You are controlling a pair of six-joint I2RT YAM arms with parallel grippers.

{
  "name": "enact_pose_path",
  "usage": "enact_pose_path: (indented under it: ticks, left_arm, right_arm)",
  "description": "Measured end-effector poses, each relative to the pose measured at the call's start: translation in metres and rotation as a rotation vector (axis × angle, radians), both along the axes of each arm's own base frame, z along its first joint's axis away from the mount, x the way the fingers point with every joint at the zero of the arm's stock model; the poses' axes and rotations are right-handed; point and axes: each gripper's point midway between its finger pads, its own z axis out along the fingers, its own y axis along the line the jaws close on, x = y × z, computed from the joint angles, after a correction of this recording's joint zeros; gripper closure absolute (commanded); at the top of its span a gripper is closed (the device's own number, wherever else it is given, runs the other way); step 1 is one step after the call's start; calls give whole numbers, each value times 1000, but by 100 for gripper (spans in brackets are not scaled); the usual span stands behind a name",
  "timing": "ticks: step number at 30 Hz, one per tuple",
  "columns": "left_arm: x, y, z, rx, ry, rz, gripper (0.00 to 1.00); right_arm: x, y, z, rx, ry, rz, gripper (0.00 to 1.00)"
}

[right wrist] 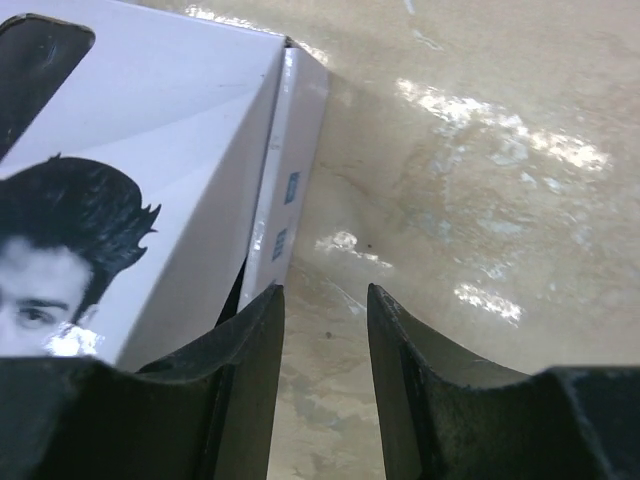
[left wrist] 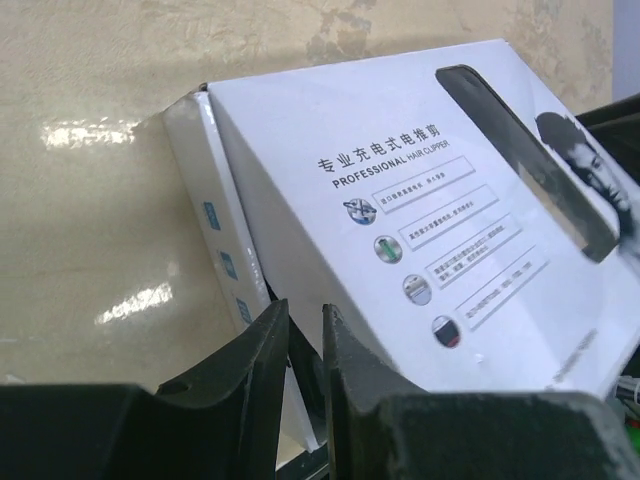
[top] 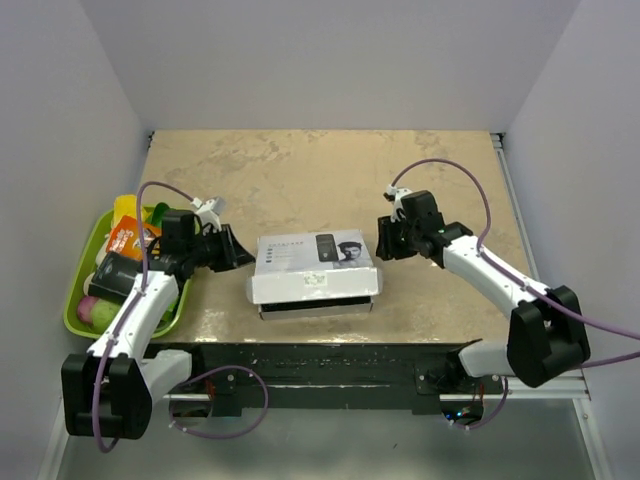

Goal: Sort the hair-cutting tools

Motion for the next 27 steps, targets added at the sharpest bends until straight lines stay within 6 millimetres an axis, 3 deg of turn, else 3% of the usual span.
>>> enact_pose_path:
  ticks: [3,7,12,15,19,23,27]
  left_arm:
    - [-5,7,-1,28,23,46,75]
    - [-11,24,-3,113,67,135,72]
    - [7,35,39,151,-5,196,75]
    - [17,28,61,124,-61,177,75]
    - [10,7,54,81,-35,103,75]
    - [-8,-14,23,71,61,42,74]
    - [-23,-17,-8,73,161,52,74]
  right_arm:
    - [2,-12,12,-34,-47,-55,56]
    - [5,-31,41,-73,-141,-136,56]
    - [18,-25,92,-19,-240,-139,56]
    - [15,-11,102,32,-245,-100,56]
    - [-7,7,83,62,-187,-28,56]
    - [-33,16,46,48,-91,21,56]
    - [-52,21,17,38,-15,46,56]
